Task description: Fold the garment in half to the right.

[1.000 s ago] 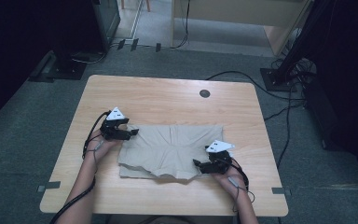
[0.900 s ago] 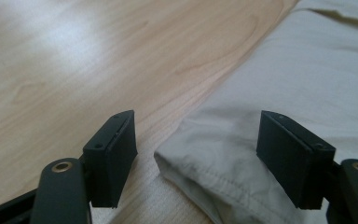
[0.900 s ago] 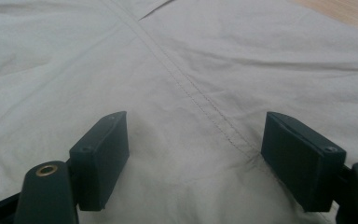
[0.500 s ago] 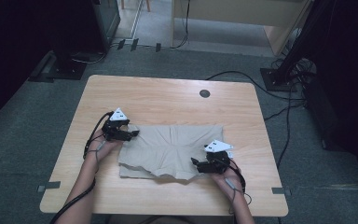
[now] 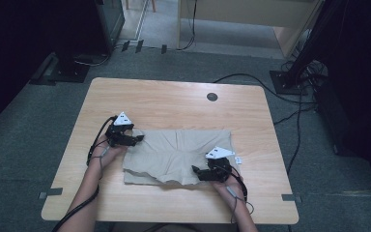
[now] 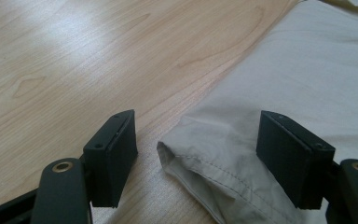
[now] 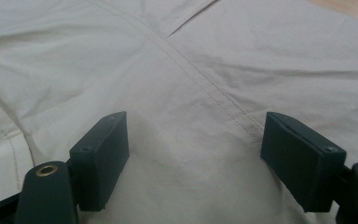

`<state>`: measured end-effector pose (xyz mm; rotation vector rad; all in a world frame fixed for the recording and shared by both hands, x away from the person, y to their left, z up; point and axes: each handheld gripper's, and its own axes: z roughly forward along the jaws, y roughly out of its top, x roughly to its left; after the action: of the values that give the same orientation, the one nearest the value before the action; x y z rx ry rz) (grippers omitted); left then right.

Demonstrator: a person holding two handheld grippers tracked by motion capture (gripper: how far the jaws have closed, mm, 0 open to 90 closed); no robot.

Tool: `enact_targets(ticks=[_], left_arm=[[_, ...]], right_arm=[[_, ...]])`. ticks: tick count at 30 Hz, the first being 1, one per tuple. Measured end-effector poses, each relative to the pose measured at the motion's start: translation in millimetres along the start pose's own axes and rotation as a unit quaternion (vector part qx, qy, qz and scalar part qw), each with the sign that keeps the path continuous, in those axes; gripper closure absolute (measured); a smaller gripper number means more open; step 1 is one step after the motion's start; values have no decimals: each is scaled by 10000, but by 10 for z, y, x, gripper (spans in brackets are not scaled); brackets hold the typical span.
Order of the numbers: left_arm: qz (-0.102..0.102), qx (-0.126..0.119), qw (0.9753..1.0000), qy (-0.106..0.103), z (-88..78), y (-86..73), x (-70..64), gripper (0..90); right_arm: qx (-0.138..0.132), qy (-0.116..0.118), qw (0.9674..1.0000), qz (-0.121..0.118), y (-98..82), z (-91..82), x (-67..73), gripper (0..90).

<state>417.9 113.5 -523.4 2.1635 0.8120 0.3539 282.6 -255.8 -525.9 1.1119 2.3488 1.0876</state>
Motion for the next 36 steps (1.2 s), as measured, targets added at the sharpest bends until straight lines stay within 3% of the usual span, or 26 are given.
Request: enact_targets(ticks=[7,9,11,16,19,26,30,36], left_arm=[[-15,0,10000,10,-3,-2,-3,289],[-22,-2,10000,10,-3,-3,-3,289],[-26,-5,10000,5,-4,-3,0,289],[-46,-10,10000,-14,-5,-3,5,289],[-47,-10,10000,-15,-5,-4,5,289],[-68,-21,10000,-4,-8,-8,1,290],[-82,-12,10000,-28,-15,-10,11,290],[-103,-16,9999,-43,-16,-11,15,290]], right_arm=[[37,53,10000,-34,5,-4,-9,229],[88,110,9998,105,26,-17,-13,247],[-53,167,9992,346,41,-36,14,246],[-191,-22,9993,315,108,-11,178,225],[-248,-136,9985,465,148,30,277,226],[-110,-273,9987,428,216,167,482,228],[-140,-207,9984,516,228,215,563,227],[-116,-268,9986,431,252,245,630,227]])
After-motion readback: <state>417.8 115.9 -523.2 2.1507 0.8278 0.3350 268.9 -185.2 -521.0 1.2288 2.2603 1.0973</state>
